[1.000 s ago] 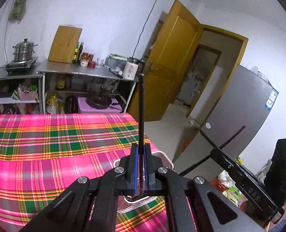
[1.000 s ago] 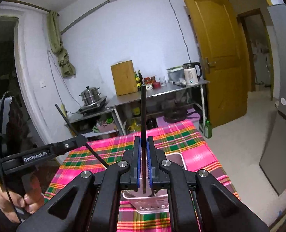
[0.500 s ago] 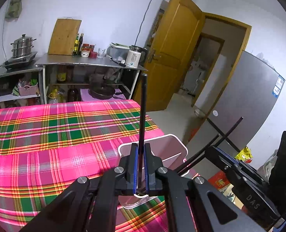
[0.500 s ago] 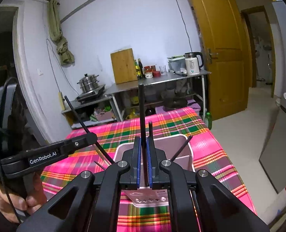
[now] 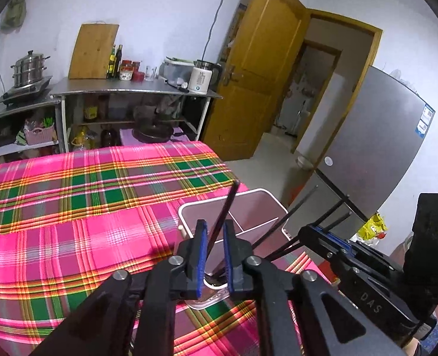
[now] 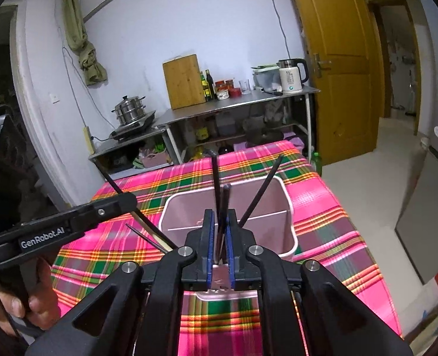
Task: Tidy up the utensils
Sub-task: 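Lower the chopsticks into the holder and open both tools, then move both open tools back down toward the remaining chopsticks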
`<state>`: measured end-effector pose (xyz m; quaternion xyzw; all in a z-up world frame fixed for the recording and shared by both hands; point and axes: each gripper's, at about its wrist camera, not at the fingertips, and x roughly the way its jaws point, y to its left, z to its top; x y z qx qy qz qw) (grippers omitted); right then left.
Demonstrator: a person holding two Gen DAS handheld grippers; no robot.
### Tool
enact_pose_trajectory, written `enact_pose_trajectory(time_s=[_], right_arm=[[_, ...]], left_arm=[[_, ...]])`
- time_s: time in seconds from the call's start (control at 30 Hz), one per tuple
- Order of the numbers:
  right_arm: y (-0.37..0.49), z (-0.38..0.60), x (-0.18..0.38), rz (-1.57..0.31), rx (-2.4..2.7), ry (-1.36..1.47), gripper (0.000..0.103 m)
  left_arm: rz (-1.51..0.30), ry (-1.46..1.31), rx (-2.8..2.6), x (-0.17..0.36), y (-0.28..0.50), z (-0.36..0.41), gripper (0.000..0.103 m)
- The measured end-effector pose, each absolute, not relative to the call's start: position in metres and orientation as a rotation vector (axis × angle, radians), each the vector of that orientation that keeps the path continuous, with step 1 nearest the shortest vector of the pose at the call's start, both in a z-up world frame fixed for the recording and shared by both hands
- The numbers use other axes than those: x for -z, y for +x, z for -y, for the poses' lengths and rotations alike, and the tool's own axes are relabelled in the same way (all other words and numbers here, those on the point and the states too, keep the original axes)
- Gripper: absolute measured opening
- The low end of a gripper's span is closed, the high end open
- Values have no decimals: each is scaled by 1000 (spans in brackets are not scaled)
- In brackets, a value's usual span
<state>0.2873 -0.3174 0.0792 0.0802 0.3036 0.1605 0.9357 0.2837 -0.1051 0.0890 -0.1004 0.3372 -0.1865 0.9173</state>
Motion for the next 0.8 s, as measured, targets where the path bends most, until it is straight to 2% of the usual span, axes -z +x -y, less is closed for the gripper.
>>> enact_pose_trajectory(time_s=[0.1,0.3,0.43,0.8], right_arm=[[279,319,-84,-606,-327,163,16],[261,321,-92,-584,-326,162,18],[247,320,-96,-569,-326,152,26],[205,302,-85,-580,-372,101,26]], left_arm=[[-670,-215,383,-96,274,100,16],[-640,-218,377,-106,252,90,16],[-626,-225,371,-108,235,83,16],[-637,-228,336,-91,189,63,17]])
